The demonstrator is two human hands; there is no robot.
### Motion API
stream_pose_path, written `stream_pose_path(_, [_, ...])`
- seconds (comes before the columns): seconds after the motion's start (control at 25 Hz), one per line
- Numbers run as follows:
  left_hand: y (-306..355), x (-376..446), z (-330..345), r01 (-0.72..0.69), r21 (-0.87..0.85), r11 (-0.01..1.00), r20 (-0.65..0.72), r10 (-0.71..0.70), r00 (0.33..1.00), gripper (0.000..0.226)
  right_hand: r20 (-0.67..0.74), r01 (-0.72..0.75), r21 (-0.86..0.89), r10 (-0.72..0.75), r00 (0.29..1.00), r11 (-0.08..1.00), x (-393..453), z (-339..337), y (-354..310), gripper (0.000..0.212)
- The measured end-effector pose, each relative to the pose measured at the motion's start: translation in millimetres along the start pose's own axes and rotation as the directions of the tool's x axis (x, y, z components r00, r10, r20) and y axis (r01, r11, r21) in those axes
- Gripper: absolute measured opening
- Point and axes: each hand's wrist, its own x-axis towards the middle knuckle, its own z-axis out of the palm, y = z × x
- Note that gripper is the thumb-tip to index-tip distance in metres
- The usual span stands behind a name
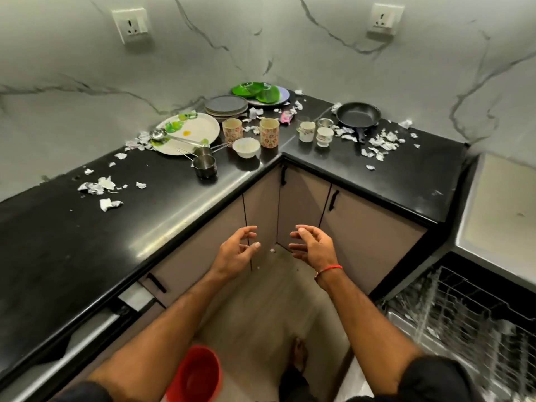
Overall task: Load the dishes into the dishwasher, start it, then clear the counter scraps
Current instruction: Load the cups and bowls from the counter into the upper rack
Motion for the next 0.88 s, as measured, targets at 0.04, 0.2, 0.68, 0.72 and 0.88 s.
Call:
stream_pose_path(0.04, [0,14,-7,-0.003,0.008,1.0,-0.022,0.003,1.0,0.044,0.017,0.001,0.022,-0.001,1.0,1.0,18,8,-4,0.019])
stream_pose_path(0.2, [2,78,-31,0.072,0.052,0.996,-0.127,-0.065,0.99,0.045,0.153,-0.047,0.021,0.043,0.987,0.999,98,40,-26,0.019])
stream_pose_path(0.68, [-29,234,-96,0.296,0.25,0.922,-0.363,-0.194,0.911,0.068,0.418,-0.056,-0.113,0.099,0.903,0.992,254,106,-63,0.019])
stream_pose_path(0.72, [-36,251,-105,0.317,0.306,0.898,-0.357,-0.201,0.912,0.075,0.411,-0.06,-0.125,0.107,0.905,0.99,263,112,-63,0.019])
stream_pose_path(0.88, [-71,308,-136,0.353,0.537,0.766,-0.263,-0.246,0.933,0.099,0.394,-0.049,-0.194,0.124,0.911,0.98,295,133,-63,0.018])
